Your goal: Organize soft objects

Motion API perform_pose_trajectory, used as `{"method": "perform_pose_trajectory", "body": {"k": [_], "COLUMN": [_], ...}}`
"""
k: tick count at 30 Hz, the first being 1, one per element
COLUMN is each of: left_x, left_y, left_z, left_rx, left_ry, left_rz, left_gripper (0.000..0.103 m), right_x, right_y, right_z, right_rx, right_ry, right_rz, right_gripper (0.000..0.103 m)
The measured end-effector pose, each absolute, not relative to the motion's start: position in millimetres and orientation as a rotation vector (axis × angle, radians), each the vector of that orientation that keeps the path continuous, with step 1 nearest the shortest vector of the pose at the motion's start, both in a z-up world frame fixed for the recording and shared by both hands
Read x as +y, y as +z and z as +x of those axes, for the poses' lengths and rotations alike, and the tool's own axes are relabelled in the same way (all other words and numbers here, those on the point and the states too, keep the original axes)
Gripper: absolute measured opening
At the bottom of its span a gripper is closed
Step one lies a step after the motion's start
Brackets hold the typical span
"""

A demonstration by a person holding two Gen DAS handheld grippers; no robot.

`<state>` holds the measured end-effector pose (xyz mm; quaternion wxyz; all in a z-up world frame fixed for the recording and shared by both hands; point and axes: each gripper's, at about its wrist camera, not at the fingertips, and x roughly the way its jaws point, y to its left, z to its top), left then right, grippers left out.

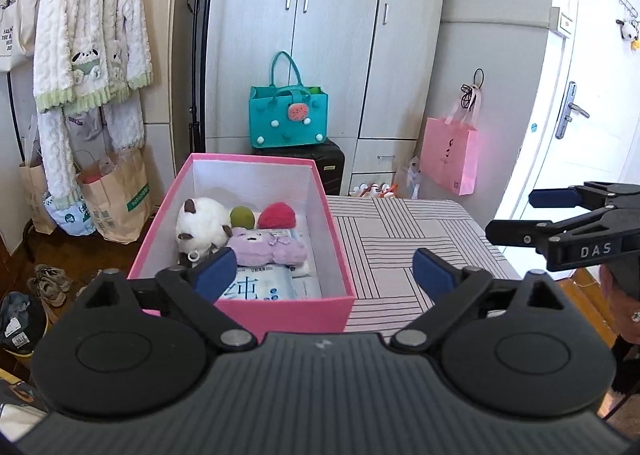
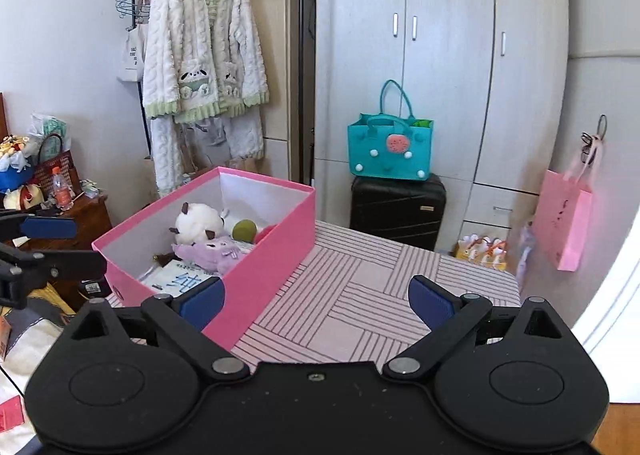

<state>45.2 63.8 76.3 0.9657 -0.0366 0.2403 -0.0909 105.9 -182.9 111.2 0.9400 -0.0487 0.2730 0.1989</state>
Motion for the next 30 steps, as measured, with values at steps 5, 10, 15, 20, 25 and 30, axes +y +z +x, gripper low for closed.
{"method": "perform_pose_trajectory", "body": {"k": [5,10,15,20,25,30], "left_x": [55.9,48.8,40.5,39.0,31.4,27.8], "left_y": [69.9,62.8,56.7,52.5,49.9,45.8], "left_z": [34.4,30.6,32.4,24.4,18.6,15.7], "left_rx": [0.467,0.459,0.508,0.486,0.467,0.465], "left_ry": [-0.167,-0.134,-0.081,-0.064,-0.015,0.011], "left_rz": [-0.055,-0.068,-0.053,-0.06,-0.015,0.013], "left_gripper": [0.103,0.103,0.103,0.103,0.103,0.103], "right_x": [-185.3,-187.4,-187.8,-194.7,-200.2,-204.7], "right_y": [111.0,110.0,101.9,90.6,85.6,81.0], "right_z": [88.4,71.8,58.6,51.7,40.0,33.8], "right_rx": [0.538,0.535,0.521,0.549,0.531,0.533], "right_ry": [0.404,0.348,0.321,0.305,0.24,0.189], "right_rz": [-0.11,-0.113,-0.111,-0.039,-0.028,-0.003], "right_gripper": [0.1,0.101,0.102,0.102,0.102,0.102]}}
